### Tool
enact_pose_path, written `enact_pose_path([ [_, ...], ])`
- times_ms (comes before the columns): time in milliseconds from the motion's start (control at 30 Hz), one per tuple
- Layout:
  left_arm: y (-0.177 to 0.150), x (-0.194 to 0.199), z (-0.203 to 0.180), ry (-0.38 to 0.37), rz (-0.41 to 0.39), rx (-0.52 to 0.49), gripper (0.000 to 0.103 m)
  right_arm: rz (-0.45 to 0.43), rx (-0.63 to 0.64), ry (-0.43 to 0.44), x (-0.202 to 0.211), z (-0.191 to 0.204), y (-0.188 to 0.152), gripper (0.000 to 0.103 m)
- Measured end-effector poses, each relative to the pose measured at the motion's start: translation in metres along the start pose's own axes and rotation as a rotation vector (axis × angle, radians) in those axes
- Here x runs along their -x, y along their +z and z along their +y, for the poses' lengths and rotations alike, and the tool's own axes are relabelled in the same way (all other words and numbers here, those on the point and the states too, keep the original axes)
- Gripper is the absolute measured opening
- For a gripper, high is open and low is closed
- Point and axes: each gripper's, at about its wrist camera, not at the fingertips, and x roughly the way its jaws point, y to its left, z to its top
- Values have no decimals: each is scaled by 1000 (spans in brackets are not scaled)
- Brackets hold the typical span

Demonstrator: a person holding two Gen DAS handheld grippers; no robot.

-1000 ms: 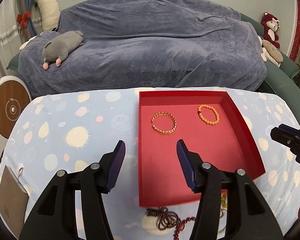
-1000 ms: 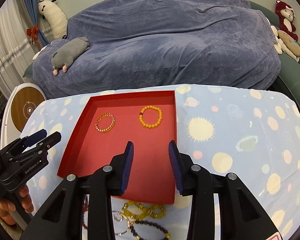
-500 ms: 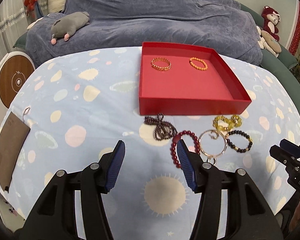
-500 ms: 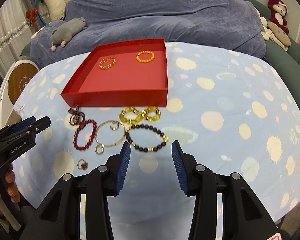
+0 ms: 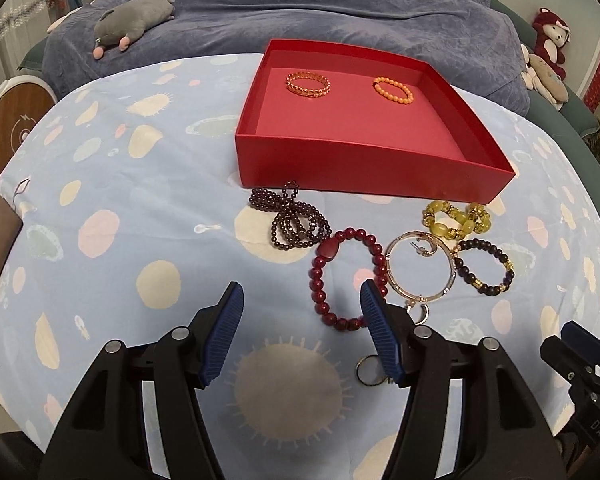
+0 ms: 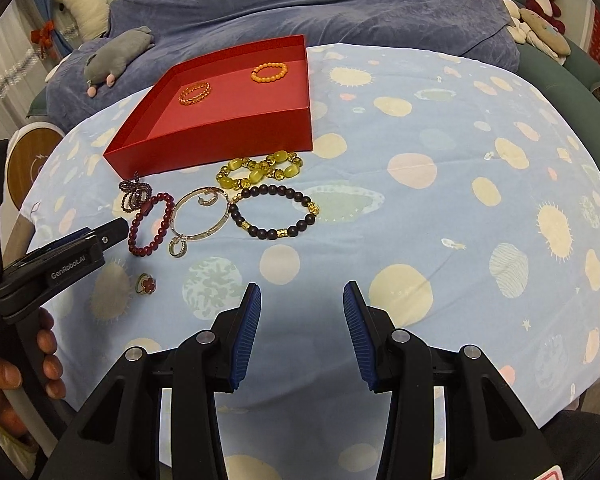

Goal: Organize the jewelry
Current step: 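Move both tools back over the remaining jewelry, then grasp the dark red bead bracelet with the left tool while the right grasps the black-and-gold bead bracelet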

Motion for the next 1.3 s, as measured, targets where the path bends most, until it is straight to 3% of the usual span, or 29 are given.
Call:
enact_pose_path([
  [267, -4, -15, -1, 14, 21, -22, 37, -6, -8, -11, -17, -5, 21, 42],
  [400, -6, -13, 6, 2, 19, -27, 10, -1, -11, -16, -31, -4, 34, 42],
  [433, -7, -12, 7, -5, 22, -26, 8, -2, -11, -18, -33, -4, 36, 42],
  [967, -17, -4, 17, -12, 34, -6, 8, 32, 22, -42, -68, 2, 48, 38],
  [1133, -17, -4, 18, -13, 34, -4, 8, 38, 29, -39, -67, 1, 48, 16],
  [1300, -17, -3, 20, -19, 45, 7, 8, 45, 27, -19, -64, 1, 46, 8],
])
